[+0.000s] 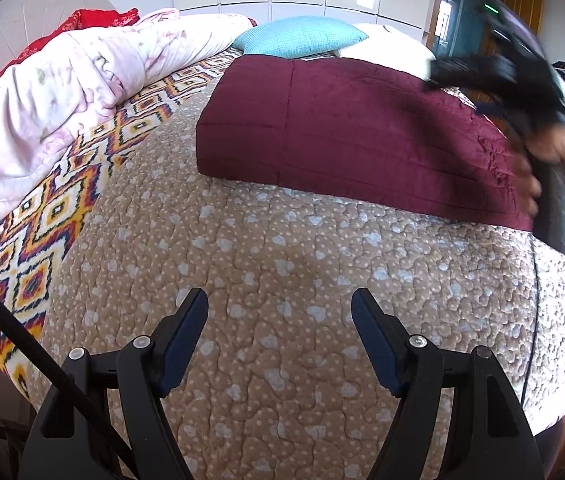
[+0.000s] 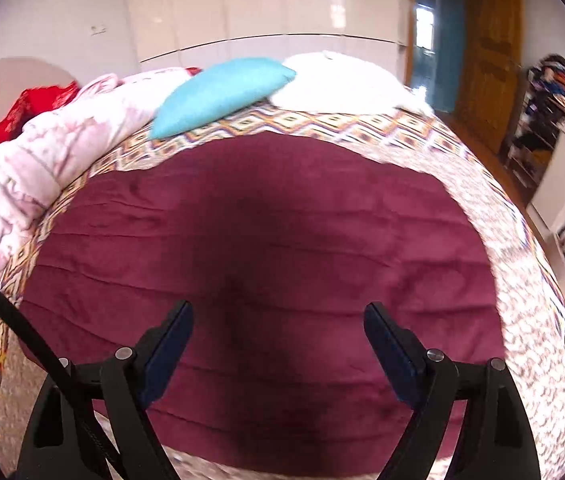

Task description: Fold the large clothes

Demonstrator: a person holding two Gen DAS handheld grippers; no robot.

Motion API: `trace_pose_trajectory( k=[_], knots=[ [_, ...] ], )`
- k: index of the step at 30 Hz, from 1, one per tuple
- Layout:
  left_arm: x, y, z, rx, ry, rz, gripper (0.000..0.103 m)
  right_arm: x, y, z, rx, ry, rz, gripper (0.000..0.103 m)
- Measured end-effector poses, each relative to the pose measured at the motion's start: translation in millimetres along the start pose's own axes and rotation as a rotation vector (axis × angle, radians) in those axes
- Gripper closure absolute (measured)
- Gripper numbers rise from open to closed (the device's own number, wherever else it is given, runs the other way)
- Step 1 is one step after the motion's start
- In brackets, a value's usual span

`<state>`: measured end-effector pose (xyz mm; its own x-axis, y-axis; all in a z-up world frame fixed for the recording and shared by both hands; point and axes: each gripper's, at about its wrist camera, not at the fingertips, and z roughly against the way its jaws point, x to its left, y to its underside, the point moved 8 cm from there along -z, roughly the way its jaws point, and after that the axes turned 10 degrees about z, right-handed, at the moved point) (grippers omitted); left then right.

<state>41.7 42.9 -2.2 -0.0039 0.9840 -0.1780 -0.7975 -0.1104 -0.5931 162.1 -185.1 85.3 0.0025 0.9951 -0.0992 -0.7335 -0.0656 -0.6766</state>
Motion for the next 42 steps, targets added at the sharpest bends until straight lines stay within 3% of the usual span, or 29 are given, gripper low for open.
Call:
trace_pose_trajectory(
  k=[5, 8, 14, 18, 23, 26, 31, 35, 38, 40, 42],
  knots=[
    [14, -2, -17, 0.031, -0.002, 0.036, 0.030, 69, -34, -50, 0.038, -0.036, 0.112, 0.013],
    [24, -2, -27, 0.053, -0.004, 0.062, 0.030, 105, -41, -86, 0.080, -0.012, 0.186, 0.013],
    [36, -1, -40, 0.080, -0.007, 0.100, 0.030, 125, -38, -128, 0.128, 0.117, 0.326, 0.004],
    [36, -1, -41, 0.082, -0.003, 0.103, 0.030, 112, -39, -106, 0.104, 0.050, 0.277, 0.011],
    [26, 1, -34, 0.078, 0.004, 0.085, 0.030, 57, -8, -55, 0.068, -0.022, 0.197, 0.011],
    [19, 0, -27, 0.057, -0.005, 0.059, 0.030, 10, 24, -38, 0.080, -0.002, 0.150, 0.011],
    [17, -21, -23, 0.005, -0.017, -0.001, 0.030, -103, 85, -20, 0.123, 0.062, -0.058, 0.013],
    [33, -69, -35, -0.041, -0.014, -0.010, 0.030, -171, 104, 7, 0.064, 0.004, -0.243, 0.013],
    [49, -119, -59, -0.054, 0.007, 0.029, 0.028, -204, 103, 18, 0.035, 0.007, -0.296, 0.009],
    [51, -145, -79, -0.031, 0.032, 0.046, 0.027, -215, 99, 14, 0.039, 0.001, -0.308, 0.008],
    [42, -168, -103, 0.016, 0.103, 0.042, 0.027, -221, 96, 0, 0.062, -0.018, -0.302, 0.008]
  ],
)
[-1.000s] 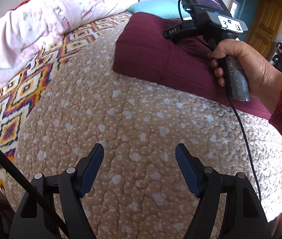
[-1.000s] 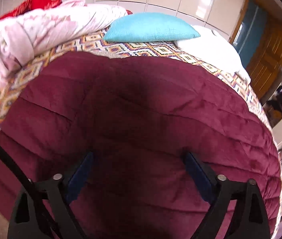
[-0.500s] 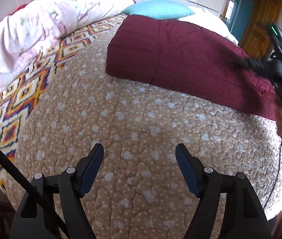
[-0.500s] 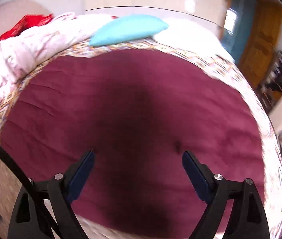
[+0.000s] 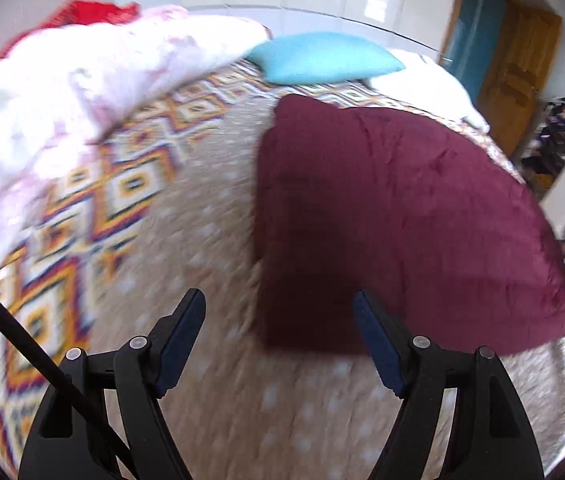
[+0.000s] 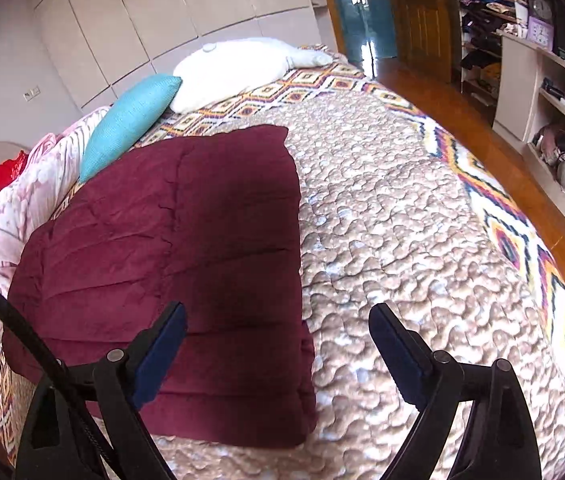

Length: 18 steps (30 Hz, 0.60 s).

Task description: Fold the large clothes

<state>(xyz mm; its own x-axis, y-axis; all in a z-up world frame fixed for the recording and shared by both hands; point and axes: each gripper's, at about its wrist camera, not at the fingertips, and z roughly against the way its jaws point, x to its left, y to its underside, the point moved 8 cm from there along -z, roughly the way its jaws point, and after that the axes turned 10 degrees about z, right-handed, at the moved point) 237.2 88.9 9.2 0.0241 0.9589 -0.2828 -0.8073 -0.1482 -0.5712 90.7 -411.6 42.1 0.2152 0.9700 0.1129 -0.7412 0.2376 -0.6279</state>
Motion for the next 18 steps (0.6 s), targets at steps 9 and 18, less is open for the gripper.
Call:
trace_pose_trajectory(
  k=[9, 18],
  knots=[
    [-8, -50, -100, 0.187, 0.190, 0.126, 0.013, 20, -9, -82, 0.121, -0.168, -0.034, 0.006],
    [-27, -40, -130, 0.276, 0.207, 0.072, 0.009, 23, -23, -120, 0.170, -0.393, -0.126, 0.000]
  ],
)
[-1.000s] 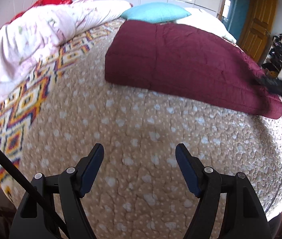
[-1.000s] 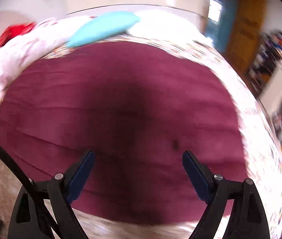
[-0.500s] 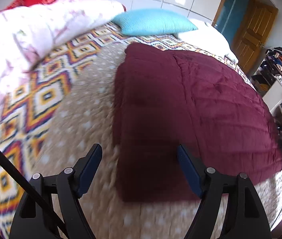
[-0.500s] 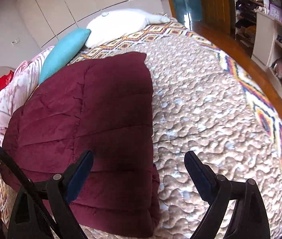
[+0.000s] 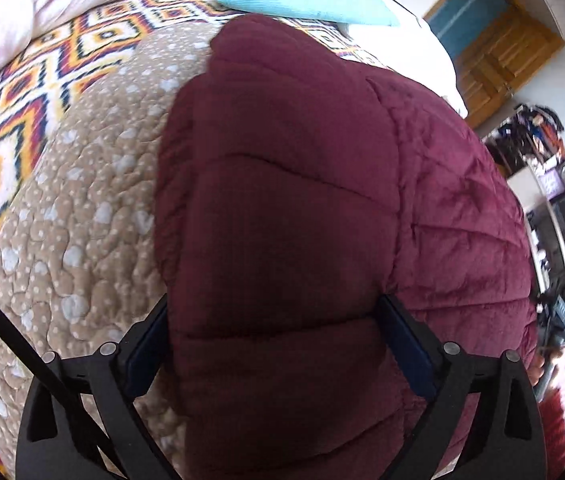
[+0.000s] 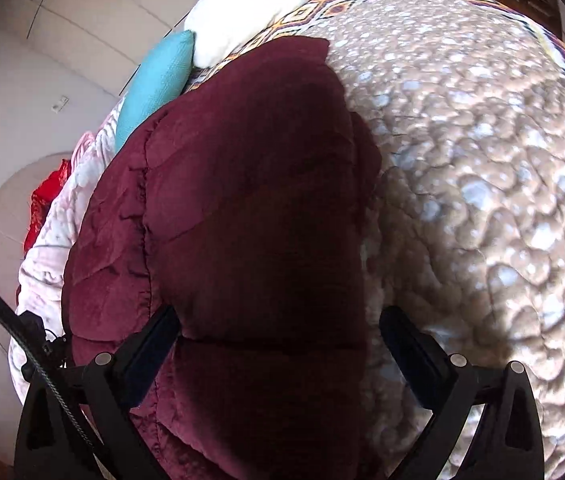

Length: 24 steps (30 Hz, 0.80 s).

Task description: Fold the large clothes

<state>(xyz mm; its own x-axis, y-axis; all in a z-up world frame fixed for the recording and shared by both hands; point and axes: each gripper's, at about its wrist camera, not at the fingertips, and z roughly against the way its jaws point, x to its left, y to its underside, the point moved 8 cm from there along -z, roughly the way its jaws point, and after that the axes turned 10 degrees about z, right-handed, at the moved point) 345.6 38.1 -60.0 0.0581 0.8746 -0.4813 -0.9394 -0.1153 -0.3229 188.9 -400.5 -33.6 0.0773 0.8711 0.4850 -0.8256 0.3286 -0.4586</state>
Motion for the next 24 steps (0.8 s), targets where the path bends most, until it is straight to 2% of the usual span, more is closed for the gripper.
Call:
trace_pose_trajectory(
  k=[1, 2, 3, 4, 5, 6, 7, 9, 12, 14, 15, 16, 17, 18, 19, 22, 24],
  knots=[
    [-3, 2, 3, -0.005, 0.001, 0.008, 0.020, 3, -2, -2, 0.009, -0.001, 0.006, 0.010],
    [-5, 3, 7, -0.014, 0.008, 0.020, 0.033, 10, -2, -3, 0.019, -0.017, 0.010, 0.026],
    [-8, 3, 15, -0.029, 0.016, 0.034, 0.039, 18, -2, -4, 0.032, -0.061, -0.002, 0.035],
    [-12, 4, 24, -0.040, 0.033, 0.043, 0.051, 20, -4, -2, 0.027, -0.043, -0.010, 0.046],
    [-16, 4, 33, -0.048, 0.050, 0.049, 0.059, 23, -7, 1, 0.021, -0.044, -0.007, 0.051],
    [-21, 5, 43, -0.055, 0.070, 0.051, 0.061, 27, -9, 11, 0.002, -0.073, -0.009, 0.060],
    [-26, 8, 52, -0.055, 0.082, 0.047, 0.064, 32, -12, 23, -0.022, -0.115, -0.014, 0.063],
    [-37, 15, 67, -0.059, 0.086, 0.018, 0.064, 41, -17, 46, -0.068, -0.172, -0.001, 0.064],
    [-35, 26, 71, -0.039, 0.084, 0.018, 0.063, 48, -14, 62, -0.082, -0.173, 0.034, 0.064],
    [-22, 27, 52, -0.020, 0.040, 0.039, 0.055, 42, -6, 55, -0.061, -0.144, 0.038, 0.064],
    [-14, 27, 41, -0.009, -0.002, 0.048, 0.043, 36, 1, 46, -0.044, -0.121, 0.026, 0.060],
    [-8, 26, 32, -0.003, -0.039, 0.056, 0.032, 30, 7, 34, -0.026, -0.086, 0.012, 0.050],
    [-5, 26, 29, -0.006, -0.039, 0.066, 0.029, 26, 13, 25, -0.013, -0.049, 0.002, 0.045],
    [-4, 26, 29, -0.011, -0.033, 0.080, 0.029, 23, 15, 19, -0.008, -0.022, -0.006, 0.035],
    [-3, 26, 32, -0.017, -0.028, 0.095, 0.029, 21, 16, 16, -0.014, 0.002, -0.020, 0.029],
    [-7, 29, 55, -0.063, -0.046, 0.099, 0.029, 20, 11, 30, -0.048, 0.021, -0.062, 0.029],
    [-9, 34, 74, -0.102, -0.067, 0.074, 0.029, 25, 8, 52, -0.093, 0.061, -0.042, 0.029]
  ],
)
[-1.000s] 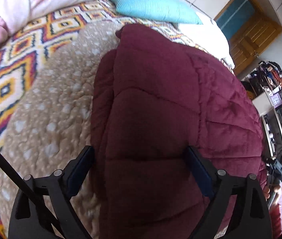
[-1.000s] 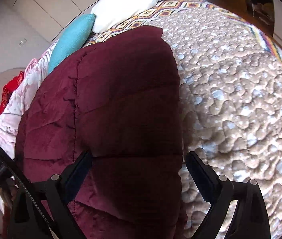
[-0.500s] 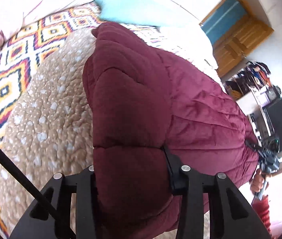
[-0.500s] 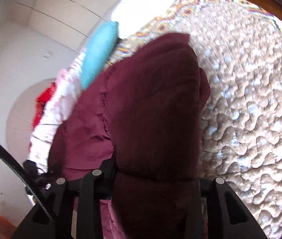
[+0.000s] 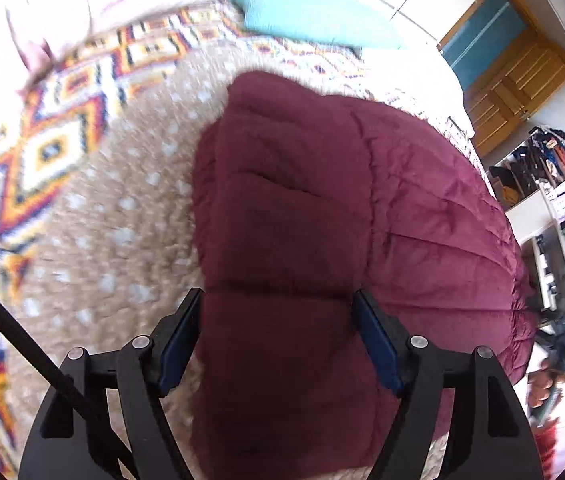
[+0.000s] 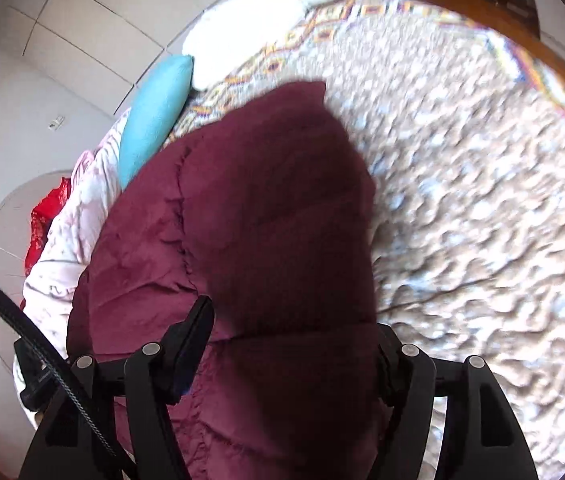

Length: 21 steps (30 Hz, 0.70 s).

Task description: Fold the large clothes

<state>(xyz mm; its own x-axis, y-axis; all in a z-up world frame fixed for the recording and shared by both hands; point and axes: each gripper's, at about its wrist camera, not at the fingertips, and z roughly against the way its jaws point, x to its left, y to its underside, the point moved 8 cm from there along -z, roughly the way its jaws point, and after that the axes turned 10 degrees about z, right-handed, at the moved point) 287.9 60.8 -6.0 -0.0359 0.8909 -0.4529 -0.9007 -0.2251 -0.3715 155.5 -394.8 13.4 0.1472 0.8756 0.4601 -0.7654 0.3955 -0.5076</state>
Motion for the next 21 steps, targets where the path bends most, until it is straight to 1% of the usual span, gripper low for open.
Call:
trace_pose_trajectory(
  k=[1, 4, 5, 8, 10, 13, 17, 21],
  knots=[
    [-1, 2, 15, -0.029, -0.006, -0.011, 0.029, 3, -2, 15, -0.027, 0.016, 0.015, 0.029],
    [-3, 10, 47, -0.083, -0.006, -0.020, 0.029, 9, -5, 54, -0.095, 0.059, 0.048, 0.029],
    [-4, 12, 55, -0.098, -0.014, -0.022, 0.029, 4, -5, 61, -0.108, 0.070, 0.060, 0.029],
    [-11, 29, 75, -0.136, -0.048, -0.048, 0.029, 14, 8, 90, -0.137, 0.110, 0.112, 0.029],
    [-22, 48, 84, -0.151, -0.076, -0.089, 0.029, 28, 22, 103, -0.138, 0.105, 0.147, 0.029],
    [-33, 71, 90, -0.161, -0.101, -0.129, 0.029, 49, 43, 107, -0.118, 0.103, 0.204, 0.029],
    [-49, 106, 96, -0.156, -0.085, -0.162, 0.029, 75, 71, 103, -0.092, 0.127, 0.296, 0.029],
    [-59, 141, 96, -0.162, -0.105, -0.195, 0.029, 93, 105, 99, -0.068, 0.145, 0.365, 0.030]
  ],
)
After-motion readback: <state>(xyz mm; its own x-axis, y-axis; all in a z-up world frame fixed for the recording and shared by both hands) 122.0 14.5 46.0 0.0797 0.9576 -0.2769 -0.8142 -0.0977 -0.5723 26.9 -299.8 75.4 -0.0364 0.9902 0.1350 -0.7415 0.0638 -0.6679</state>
